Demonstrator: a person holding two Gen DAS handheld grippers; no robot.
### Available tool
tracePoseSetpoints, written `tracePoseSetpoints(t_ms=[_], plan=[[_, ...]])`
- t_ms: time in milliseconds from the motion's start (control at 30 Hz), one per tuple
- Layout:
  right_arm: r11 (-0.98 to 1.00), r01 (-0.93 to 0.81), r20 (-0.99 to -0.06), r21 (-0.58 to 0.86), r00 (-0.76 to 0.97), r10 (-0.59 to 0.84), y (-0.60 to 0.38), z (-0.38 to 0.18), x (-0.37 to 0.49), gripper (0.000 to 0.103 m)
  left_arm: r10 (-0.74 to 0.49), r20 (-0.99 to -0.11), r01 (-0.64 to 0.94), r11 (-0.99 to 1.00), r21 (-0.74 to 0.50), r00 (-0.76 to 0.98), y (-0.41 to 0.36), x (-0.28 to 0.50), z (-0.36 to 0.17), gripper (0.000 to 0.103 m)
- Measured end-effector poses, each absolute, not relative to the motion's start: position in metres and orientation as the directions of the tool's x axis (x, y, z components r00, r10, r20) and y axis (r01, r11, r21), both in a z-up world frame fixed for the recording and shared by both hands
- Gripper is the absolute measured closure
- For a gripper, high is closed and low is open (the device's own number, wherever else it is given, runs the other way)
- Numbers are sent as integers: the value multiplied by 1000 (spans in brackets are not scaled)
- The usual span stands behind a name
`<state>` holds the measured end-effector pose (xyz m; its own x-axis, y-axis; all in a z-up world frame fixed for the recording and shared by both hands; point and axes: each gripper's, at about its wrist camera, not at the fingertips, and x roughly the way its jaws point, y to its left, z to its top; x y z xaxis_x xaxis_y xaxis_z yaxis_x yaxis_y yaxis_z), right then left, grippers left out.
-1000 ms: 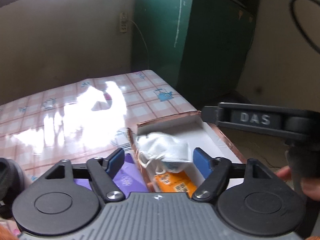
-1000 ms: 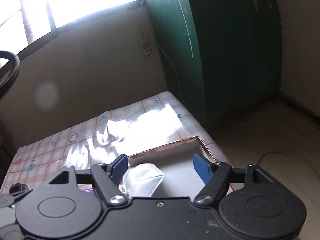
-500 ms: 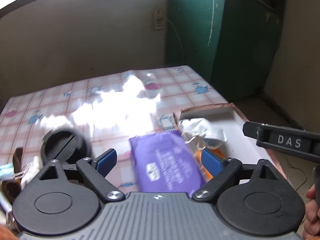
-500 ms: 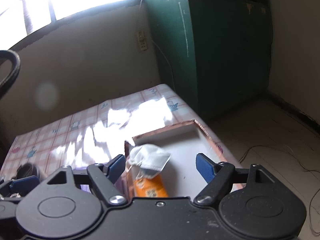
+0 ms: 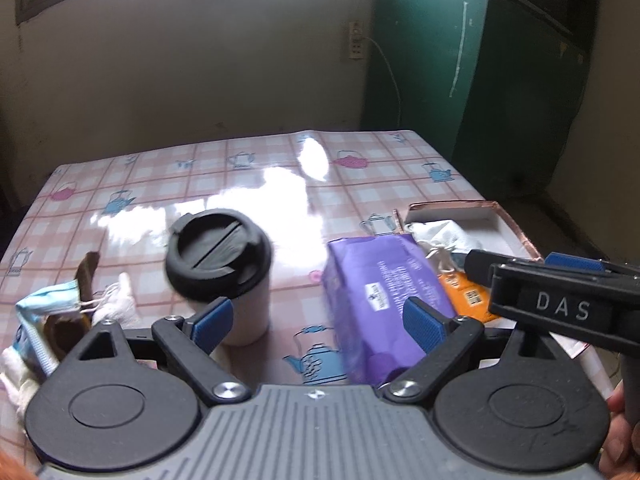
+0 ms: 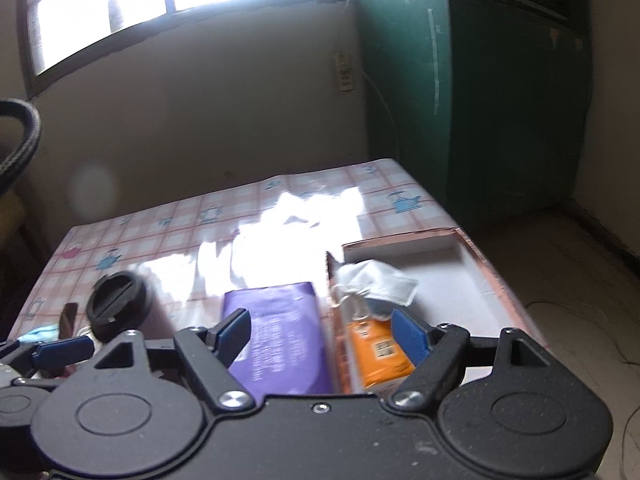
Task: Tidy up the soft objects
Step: 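Move both open tools back to the pile on the table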
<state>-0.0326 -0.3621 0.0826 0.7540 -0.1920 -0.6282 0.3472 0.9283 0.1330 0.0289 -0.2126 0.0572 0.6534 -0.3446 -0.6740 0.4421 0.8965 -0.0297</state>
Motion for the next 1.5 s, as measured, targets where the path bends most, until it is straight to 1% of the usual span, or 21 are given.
tracePoseSetpoints(t_ms=[433,733,1200,1400,1500], plan=[[957,262,-636,124,761,-126,-315,80,-23,12,-300,-672,376,926,-35,677,-165,23,54,8],[977,171,-647,125,761,-50,-271,69,-14,12,-251,-687,310,950,-39,682,-123,20,46,8],[985,-11,-643,172,757,121,-192,50,-7,12,-170,-703,218,976,-22,691,-51,11,33,8],[979,-102,-630,178,753,192,-161,43,-5,12,-164,-707,196,980,-37,688,-21,7,27,8],[967,-163,-627,198,737,253,-152,34,-8,12,-117,-724,164,986,-6,680,-2,6,17,8]])
